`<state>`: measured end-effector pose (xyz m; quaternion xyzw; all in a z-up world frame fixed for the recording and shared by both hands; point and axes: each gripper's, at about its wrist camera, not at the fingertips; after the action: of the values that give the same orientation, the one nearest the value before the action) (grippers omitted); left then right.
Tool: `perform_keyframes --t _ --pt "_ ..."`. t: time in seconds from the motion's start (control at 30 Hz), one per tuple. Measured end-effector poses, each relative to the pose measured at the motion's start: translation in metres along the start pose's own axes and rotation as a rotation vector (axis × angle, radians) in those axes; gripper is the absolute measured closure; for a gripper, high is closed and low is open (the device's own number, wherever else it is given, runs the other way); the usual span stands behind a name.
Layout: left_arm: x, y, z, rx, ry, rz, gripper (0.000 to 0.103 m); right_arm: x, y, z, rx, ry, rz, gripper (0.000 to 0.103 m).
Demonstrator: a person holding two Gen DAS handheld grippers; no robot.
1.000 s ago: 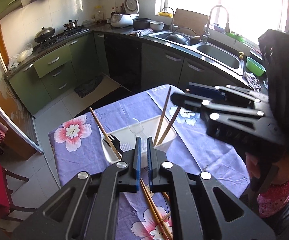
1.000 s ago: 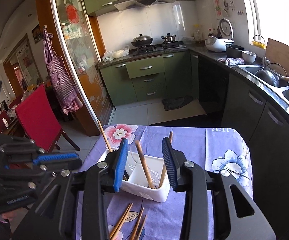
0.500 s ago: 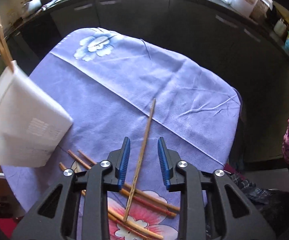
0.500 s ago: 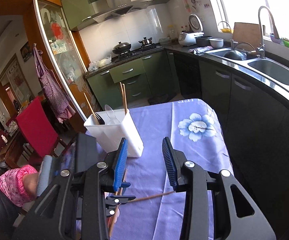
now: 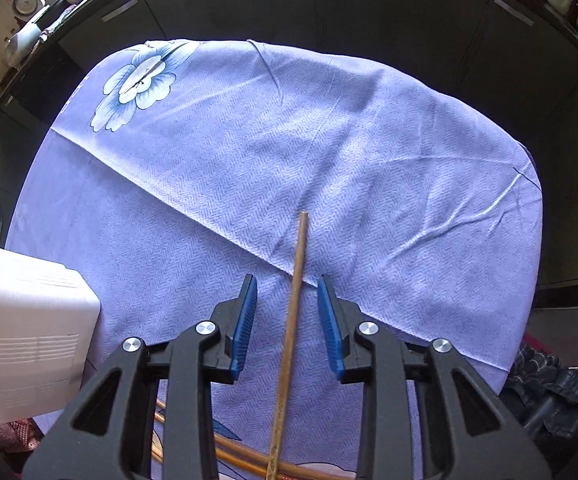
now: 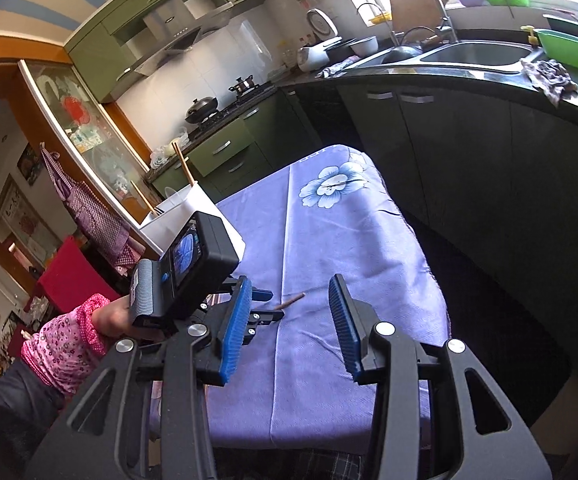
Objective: Organize utensils
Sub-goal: 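Swing both open grippers away from the holder back toward the loose chopsticks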
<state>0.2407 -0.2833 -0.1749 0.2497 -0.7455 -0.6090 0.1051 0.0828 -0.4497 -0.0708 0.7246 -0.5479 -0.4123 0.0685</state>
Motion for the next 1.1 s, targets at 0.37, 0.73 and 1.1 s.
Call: perform_keyframes --t 0.37,0.73,1.1 --pt "0.002 0.028 0.012 0.047 0.035 0.021 0.098 0.028 0.022 0.005 0.038 -0.102 -0.007 0.060" --pt "-0.026 0.161 0.090 0.276 0.207 -0.080 0.098 0.038 0.021 0.023 0.035 -0.165 -0.022 0.059" --pt "-0.063 0.236 0.149 0.413 0.410 -0.172 0.098 0.013 0.016 0.029 0.014 -0.106 -0.057 0.057"
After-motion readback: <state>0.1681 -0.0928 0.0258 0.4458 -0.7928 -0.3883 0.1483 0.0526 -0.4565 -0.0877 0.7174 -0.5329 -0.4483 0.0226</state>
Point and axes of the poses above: each gripper's, at about its wrist camera, not at the fingertips, and y roughly against the way its jaws point, x to its right, z to its underside, and after that the axes turned 2 degrees about -y, right-handed
